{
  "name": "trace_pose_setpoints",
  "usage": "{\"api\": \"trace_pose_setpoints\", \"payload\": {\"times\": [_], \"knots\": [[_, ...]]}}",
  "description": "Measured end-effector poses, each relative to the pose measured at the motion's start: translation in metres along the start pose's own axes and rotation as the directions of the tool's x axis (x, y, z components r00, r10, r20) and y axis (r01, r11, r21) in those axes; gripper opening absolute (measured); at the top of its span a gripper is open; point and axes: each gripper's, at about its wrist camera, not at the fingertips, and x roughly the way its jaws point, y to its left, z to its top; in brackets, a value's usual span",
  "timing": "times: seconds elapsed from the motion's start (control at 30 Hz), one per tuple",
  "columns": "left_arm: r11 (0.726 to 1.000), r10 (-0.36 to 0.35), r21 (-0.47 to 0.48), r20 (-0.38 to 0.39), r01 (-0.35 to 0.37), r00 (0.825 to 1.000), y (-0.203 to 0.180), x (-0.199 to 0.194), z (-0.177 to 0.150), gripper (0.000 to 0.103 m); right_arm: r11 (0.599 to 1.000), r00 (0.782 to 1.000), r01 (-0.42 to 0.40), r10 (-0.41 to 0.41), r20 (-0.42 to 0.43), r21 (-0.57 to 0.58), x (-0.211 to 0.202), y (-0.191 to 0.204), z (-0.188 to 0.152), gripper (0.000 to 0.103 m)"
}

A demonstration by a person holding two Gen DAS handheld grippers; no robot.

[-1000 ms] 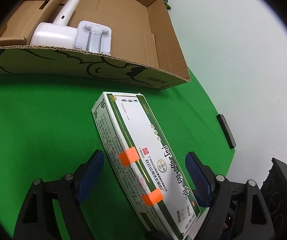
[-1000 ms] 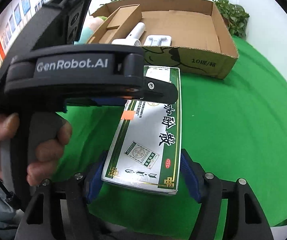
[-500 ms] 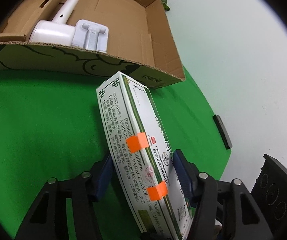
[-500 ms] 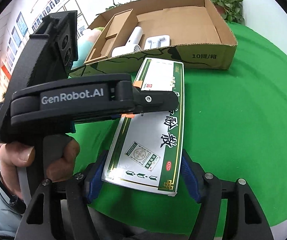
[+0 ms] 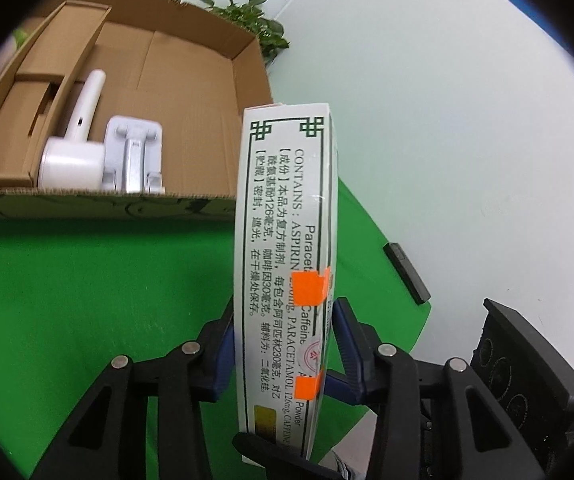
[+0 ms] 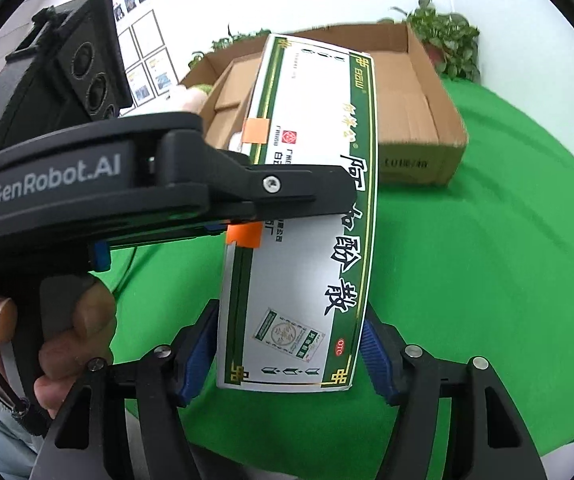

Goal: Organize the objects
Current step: 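Grasp the medicine box with the left gripper while the right gripper grips it too, lift, then carry the medicine box over the cardboard box beside the phone stand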

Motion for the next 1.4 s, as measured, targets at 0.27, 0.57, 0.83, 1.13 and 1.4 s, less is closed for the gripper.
{"api": "trace_pose_setpoints", "payload": {"times": [0.27,0.57,0.83,1.13,1.4], "knots": [[0.999,-0.021,0.036,0.045,0.019,0.999,-0.002,-0.025,0.031,0.041,0.999,0.997,0.034,-0.032,0.069,-0.025,-0.014,0.012,0.023,0.062],[0.996,0.003,0.091,0.095,-0.011,0.995,-0.012,-0.044,0.084,0.041,0.998,0.990,0.034,-0.027,0.142,-0.052,-0.026,0.013,0.075,0.062],[0.993,0.018,0.110,0.141,-0.034,0.990,0.001,-0.064,0.123,0.041,0.996,0.982,0.025,-0.010,0.186,-0.081,-0.040,0.025,0.122,0.062],[0.993,0.046,0.103,0.128,-0.060,0.991,0.017,-0.047,0.162,0.042,0.997,0.984,0.002,0.012,0.178,-0.077,-0.025,0.019,0.159,0.062],[0.995,0.054,0.081,0.120,-0.063,0.991,0.028,-0.034,0.182,0.041,0.997,0.988,-0.025,0.036,0.148,-0.073,0.003,-0.004,0.189,0.062]]}}
